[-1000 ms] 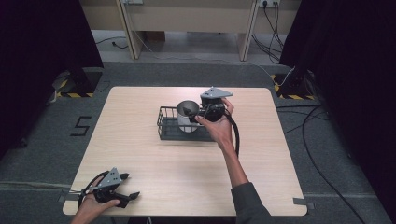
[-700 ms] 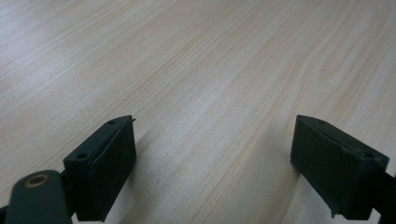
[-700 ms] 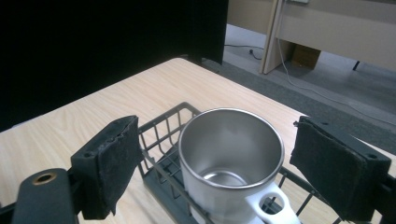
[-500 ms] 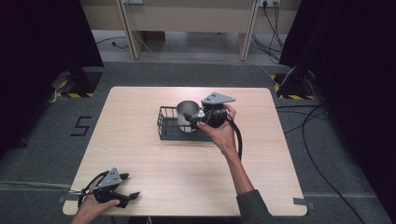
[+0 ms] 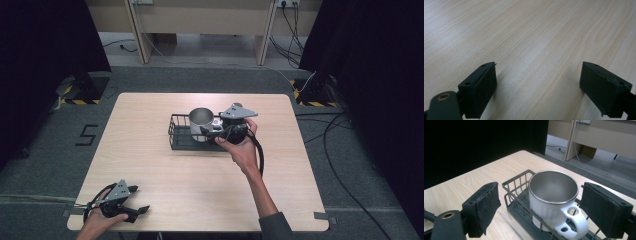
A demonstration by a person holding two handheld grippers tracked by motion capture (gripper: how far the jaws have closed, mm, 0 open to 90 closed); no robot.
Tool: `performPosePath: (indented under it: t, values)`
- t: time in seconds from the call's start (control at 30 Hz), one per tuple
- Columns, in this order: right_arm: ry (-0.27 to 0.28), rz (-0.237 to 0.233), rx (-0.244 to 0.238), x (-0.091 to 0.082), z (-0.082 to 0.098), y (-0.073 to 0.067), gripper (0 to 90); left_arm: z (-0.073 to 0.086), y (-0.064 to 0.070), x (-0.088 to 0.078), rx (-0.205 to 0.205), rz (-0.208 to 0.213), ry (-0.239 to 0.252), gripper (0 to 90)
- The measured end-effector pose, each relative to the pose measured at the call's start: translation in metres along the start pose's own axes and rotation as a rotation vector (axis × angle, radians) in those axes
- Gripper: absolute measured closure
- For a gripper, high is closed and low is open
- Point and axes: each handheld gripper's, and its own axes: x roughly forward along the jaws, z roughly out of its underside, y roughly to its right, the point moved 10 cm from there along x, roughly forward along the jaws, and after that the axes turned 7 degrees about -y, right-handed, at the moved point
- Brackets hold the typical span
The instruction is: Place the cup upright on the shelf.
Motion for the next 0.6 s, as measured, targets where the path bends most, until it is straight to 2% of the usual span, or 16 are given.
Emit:
performPosePath:
  t: [0.37, 0.6]
  values:
    - [0.016, -0.002, 0.000, -0.017, 0.015, -0.004, 15.7, 0.000, 0.000, 0.000, -0.001, -0.002, 0.002, 13.6]
    - [0.006, -0.010, 0.008, -0.021, 0.030, -0.007, 15.7, 0.000, 0.000, 0.000, 0.000, -0.002, 0.002, 13.6]
